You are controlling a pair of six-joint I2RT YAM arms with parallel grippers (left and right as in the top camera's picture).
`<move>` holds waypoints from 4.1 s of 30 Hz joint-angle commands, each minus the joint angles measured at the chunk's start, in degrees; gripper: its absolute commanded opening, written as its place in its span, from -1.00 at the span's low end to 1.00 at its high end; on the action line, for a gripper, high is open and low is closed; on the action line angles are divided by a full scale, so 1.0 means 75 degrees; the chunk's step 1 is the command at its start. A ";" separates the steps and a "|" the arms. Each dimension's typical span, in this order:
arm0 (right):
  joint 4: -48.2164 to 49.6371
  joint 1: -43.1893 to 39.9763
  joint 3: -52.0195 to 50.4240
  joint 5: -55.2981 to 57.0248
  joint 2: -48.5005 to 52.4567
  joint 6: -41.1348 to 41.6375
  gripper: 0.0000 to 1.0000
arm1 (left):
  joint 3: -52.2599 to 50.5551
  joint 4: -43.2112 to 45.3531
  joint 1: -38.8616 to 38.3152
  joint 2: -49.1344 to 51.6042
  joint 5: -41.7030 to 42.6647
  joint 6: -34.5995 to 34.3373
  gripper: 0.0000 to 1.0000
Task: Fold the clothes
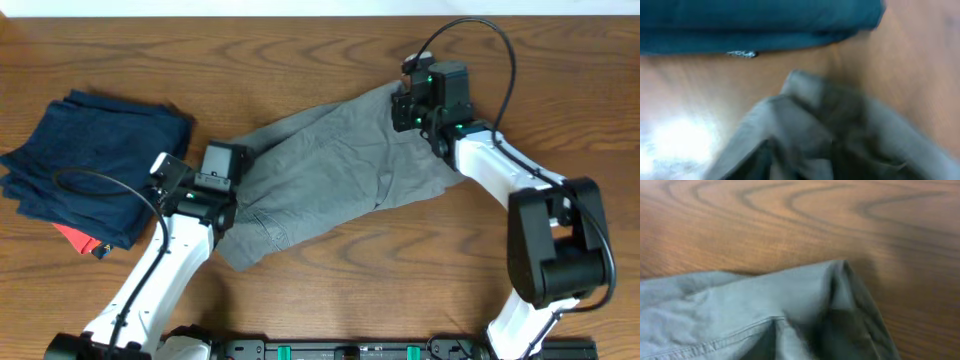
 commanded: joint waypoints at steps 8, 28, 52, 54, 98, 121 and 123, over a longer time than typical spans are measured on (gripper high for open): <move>-0.0493 -0.0216 0.0052 -0.0047 -0.1469 0.0187 -0.35 | 0.0286 0.0752 0.0548 -0.1154 0.1588 0.2827 0.11; -0.4587 0.0093 0.0026 0.1160 0.0271 0.0982 -0.64 | -0.0204 0.2413 0.0061 0.1990 0.3346 0.4281 -0.10; -0.5575 -0.0230 0.0309 0.2107 -0.2308 0.1405 -0.17 | 0.0367 -0.0729 0.0329 -0.1239 0.3841 0.5336 0.96; -0.5525 -0.0201 0.0309 0.1754 -0.2585 0.1078 -0.15 | 0.0181 -0.0731 0.0335 -0.1169 0.3547 0.5333 0.95; -0.5458 -0.0157 0.0291 0.1781 -0.1617 0.1005 -0.14 | 0.0443 0.3226 0.1014 0.2600 0.2792 0.4788 -0.22; -0.5467 -0.0160 0.0265 0.1134 -0.0685 0.0490 -0.16 | 0.0458 0.3130 0.1309 0.2101 0.4590 0.5196 0.96; -0.5476 -0.0160 0.0265 0.1131 -0.0685 0.0490 -0.15 | 0.0458 0.2620 0.1466 0.1545 0.4637 0.5193 0.96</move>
